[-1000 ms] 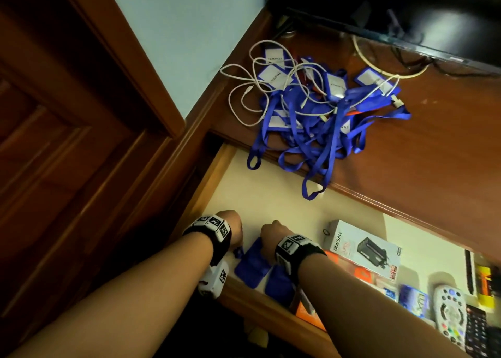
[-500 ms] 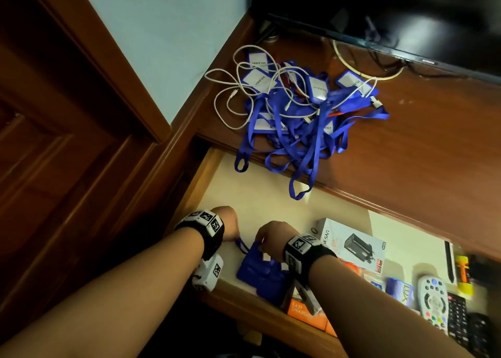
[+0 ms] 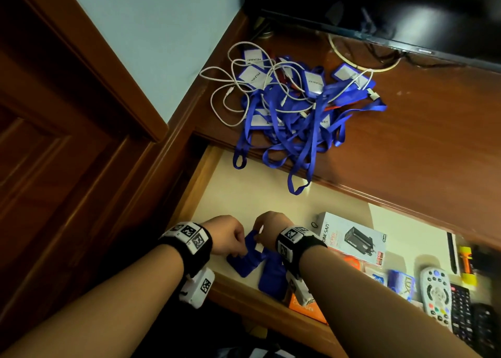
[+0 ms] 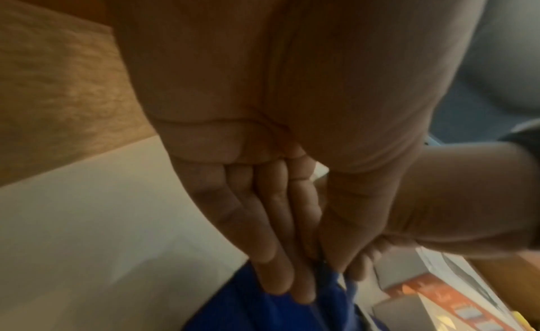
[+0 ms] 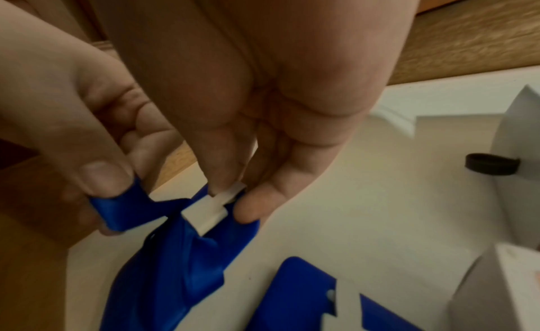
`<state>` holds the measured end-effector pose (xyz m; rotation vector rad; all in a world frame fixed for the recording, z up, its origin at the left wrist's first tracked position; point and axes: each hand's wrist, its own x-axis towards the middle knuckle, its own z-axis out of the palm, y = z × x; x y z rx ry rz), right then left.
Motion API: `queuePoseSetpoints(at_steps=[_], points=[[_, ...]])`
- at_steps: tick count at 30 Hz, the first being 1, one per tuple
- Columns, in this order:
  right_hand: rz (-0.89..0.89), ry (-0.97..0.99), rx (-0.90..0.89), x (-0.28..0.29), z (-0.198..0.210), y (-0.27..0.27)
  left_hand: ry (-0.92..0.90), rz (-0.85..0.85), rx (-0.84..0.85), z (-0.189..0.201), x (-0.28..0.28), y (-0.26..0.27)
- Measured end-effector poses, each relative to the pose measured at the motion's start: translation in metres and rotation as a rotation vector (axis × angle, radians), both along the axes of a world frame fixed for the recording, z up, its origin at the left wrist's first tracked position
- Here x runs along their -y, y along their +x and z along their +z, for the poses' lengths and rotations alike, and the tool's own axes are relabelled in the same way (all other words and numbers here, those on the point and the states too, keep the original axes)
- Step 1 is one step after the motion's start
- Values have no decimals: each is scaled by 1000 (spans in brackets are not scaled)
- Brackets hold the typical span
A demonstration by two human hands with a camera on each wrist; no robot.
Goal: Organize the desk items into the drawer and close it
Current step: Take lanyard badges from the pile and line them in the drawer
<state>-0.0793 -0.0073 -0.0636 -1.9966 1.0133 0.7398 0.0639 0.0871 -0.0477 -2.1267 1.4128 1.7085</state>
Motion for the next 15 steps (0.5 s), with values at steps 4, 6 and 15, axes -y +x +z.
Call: queuePoseSetpoints(at_steps=[4, 6, 15], points=[[50, 17, 1, -5, -6, 3, 15, -17, 33, -13, -4, -18], [69, 18, 3, -5, -8, 2, 43, -73, 70, -19, -4, -23], [132, 23, -43, -1, -18, -1, 205, -21, 67, -13, 4, -6]])
